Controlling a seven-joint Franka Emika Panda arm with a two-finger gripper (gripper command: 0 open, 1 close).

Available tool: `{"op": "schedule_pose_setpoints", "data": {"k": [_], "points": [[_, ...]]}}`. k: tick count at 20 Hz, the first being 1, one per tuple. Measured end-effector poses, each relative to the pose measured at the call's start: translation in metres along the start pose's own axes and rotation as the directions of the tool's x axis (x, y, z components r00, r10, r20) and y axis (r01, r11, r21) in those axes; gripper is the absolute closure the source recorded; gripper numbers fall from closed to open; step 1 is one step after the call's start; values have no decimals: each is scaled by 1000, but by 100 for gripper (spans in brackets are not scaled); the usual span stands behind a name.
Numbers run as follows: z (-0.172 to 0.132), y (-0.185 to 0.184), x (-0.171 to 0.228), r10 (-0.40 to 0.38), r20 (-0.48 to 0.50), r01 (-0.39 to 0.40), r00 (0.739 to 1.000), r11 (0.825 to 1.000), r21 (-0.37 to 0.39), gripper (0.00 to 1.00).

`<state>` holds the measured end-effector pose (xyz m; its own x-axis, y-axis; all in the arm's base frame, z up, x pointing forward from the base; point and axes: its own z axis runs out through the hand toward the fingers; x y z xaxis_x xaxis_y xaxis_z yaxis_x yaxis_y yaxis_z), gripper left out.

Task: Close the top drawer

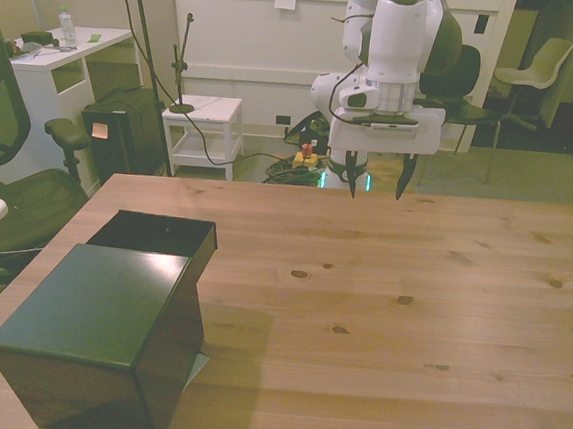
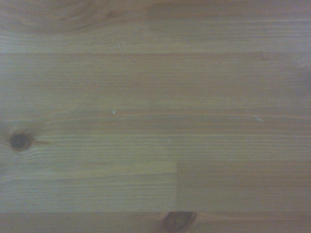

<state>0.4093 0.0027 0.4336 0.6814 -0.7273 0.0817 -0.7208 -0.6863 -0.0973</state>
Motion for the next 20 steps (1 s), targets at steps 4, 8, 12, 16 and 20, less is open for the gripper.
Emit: {"op": "schedule_pose_setpoints", "data": {"k": [4, 8, 12, 16, 20], "points": [[3, 1, 9, 18, 4, -18, 1000, 1000, 12, 0], [-12, 10, 63, 134, -8, -133, 991, 989, 58, 0], [-28, 40, 113, 298, -23, -295, 954, 951, 90, 0], [-17, 95, 153, 430, -14, -428, 903, 900, 79, 0], [-8, 135, 196, 503, -27, -500, 864, 863, 71, 0]]}}
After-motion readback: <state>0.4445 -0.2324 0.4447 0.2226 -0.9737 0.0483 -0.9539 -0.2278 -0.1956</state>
